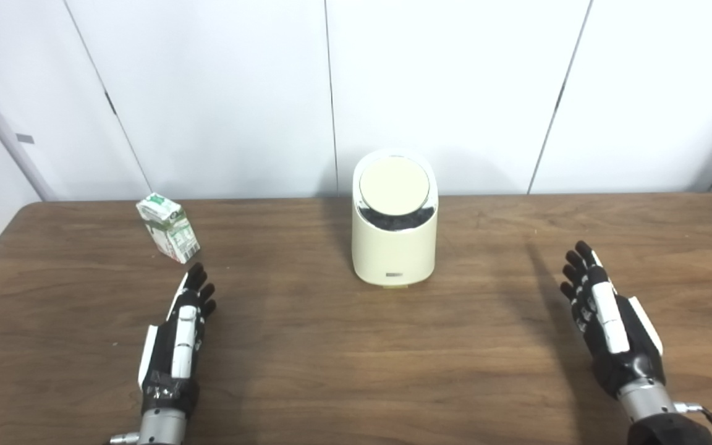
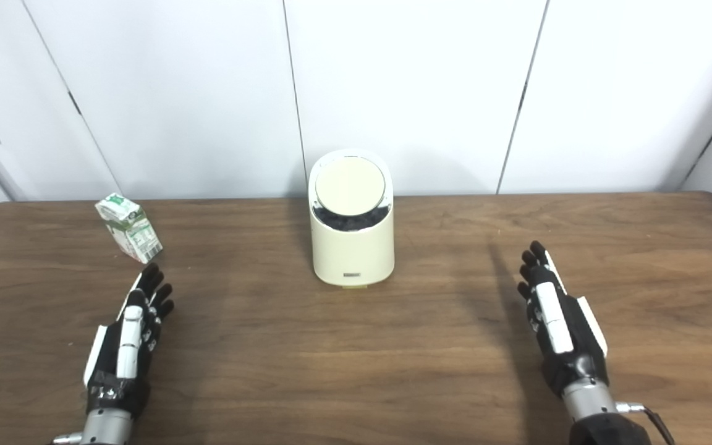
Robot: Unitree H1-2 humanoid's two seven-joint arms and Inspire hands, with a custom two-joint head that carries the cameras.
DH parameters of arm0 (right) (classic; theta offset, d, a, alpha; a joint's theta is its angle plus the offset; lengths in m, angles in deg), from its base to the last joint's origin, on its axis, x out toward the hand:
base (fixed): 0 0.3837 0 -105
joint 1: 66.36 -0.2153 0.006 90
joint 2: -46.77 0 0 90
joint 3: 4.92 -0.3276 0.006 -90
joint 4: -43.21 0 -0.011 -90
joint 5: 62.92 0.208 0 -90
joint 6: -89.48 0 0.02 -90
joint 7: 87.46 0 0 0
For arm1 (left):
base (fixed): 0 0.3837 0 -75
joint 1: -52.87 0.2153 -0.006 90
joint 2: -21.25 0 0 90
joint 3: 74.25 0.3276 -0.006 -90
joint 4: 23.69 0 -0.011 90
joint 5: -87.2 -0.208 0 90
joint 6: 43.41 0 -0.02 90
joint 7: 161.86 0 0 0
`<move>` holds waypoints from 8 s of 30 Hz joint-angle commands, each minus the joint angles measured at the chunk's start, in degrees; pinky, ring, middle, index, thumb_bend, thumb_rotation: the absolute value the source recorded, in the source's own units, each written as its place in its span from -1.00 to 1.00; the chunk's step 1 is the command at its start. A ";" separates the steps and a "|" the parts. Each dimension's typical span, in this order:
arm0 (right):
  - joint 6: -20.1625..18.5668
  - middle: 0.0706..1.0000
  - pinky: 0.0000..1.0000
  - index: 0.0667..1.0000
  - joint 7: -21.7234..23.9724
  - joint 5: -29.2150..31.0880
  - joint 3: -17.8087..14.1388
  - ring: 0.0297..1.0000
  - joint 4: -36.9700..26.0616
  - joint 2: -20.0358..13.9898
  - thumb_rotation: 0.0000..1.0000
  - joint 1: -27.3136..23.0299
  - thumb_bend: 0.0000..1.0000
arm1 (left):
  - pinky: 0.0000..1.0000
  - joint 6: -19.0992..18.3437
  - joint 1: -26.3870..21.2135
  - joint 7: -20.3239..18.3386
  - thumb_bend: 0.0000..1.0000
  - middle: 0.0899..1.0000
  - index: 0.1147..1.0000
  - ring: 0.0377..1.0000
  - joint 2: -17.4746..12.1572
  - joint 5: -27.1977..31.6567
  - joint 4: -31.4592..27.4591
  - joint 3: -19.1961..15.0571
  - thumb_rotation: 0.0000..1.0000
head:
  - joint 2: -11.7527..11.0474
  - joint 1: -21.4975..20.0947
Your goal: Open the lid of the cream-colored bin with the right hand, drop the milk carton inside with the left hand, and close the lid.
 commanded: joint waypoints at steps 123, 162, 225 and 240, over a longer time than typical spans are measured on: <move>-4.08 0.81 0.56 0.83 -9.72 -41.63 23.32 0.76 23.76 1.15 -0.49 -42.25 0.77 | 0.89 4.01 4.90 -0.60 0.04 0.98 1.00 0.94 3.28 -0.55 -4.19 2.69 0.74 | -9.08 1.18; -2.72 0.84 0.72 0.84 -6.95 -49.44 25.72 0.84 19.22 -1.68 -0.54 -39.94 0.60 | 0.84 4.36 4.57 -0.04 0.09 0.96 1.00 0.91 3.30 -1.78 -4.13 3.43 0.67 | -7.52 1.14; 4.64 1.00 1.00 0.96 3.12 -0.04 0.65 1.00 -2.19 2.42 1.00 -0.84 0.36 | 0.64 -0.41 3.14 1.60 0.15 0.92 0.98 0.80 3.28 1.95 -7.70 0.91 0.32 | -6.56 6.83; 2.66 0.98 1.00 0.98 2.31 2.68 -0.53 0.99 -4.01 1.23 0.99 0.34 0.26 | 0.34 -7.57 -1.53 9.26 0.48 0.71 0.76 0.61 1.26 -9.58 -14.63 -3.31 -0.28 | -8.10 15.67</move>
